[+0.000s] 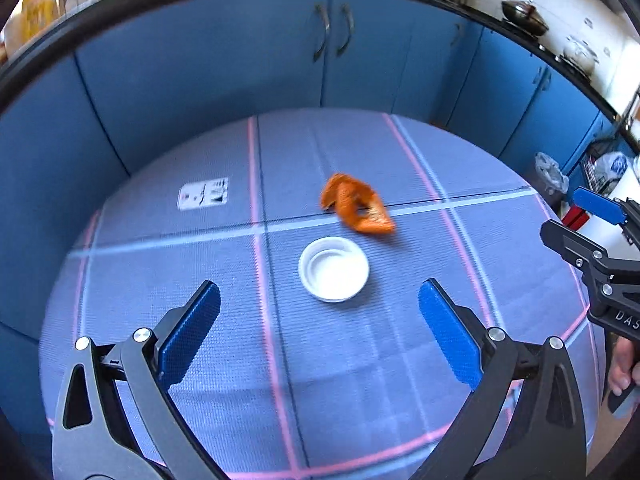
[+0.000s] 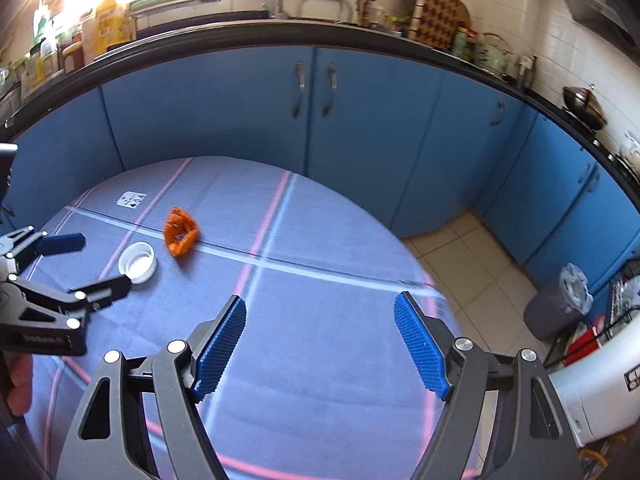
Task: Collect trash
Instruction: 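Grasp the white bottle cap with the left tool while the right grasps the orange peel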
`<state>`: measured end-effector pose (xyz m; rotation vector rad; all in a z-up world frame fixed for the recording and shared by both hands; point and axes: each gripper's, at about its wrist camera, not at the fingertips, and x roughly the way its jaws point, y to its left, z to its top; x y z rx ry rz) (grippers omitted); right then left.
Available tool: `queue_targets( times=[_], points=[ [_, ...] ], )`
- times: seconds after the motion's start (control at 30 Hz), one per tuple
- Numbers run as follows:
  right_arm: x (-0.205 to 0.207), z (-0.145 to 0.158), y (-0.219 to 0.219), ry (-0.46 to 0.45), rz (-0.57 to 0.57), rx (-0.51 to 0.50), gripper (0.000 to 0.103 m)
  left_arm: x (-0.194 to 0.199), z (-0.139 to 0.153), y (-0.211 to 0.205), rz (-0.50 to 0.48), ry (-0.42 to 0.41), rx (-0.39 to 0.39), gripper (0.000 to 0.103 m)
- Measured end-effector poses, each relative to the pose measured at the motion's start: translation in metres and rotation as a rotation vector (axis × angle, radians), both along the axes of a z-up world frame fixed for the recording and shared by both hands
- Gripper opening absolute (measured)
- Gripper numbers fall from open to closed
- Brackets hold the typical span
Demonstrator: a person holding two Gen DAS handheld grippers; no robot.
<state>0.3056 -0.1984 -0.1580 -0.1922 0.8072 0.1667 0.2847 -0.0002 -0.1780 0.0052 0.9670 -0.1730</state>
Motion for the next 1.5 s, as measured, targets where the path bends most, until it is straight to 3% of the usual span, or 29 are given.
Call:
queue_targets(
  times=[0.4,0.57,0.73,0.87,0.93,1.2,1.4,1.5],
  points=[
    [0.033,-0.012,0.031,0.022,-0.004,-0.002,0.075,0.020,-0.014,0.007,-0.023,0.011,-0.002,0.095],
    [0.042,-0.013,0.032,0.030,-0.021,0.024,0.075,0.025,-0.020,0.008,-0.012,0.006,0.037,0.090],
    [0.046,-0.015,0.041,0.047,0.000,0.034,0.075,0.021,-0.018,0.026,0.027,-0.008,0.055,0.074],
    [0.049,-0.020,0.057,0.062,0.039,0.039,0.075,0.016,-0.016,0.047,0.066,0.002,0.060,0.069],
    [0.051,-0.023,0.067,0.075,0.064,0.052,0.075,0.012,-0.014,0.057,0.088,0.005,0.056,0.060],
    [0.060,-0.033,0.098,0.114,0.129,0.101,0.075,0.003,-0.013,0.078,0.122,0.009,0.069,0.048],
    [0.069,-0.042,0.113,0.125,0.150,0.090,0.075,0.008,-0.009,0.082,0.120,0.014,0.022,0.052],
    [0.072,-0.046,0.114,0.133,0.149,0.098,0.075,0.016,-0.006,0.084,0.122,-0.002,0.007,0.088]
  ],
)
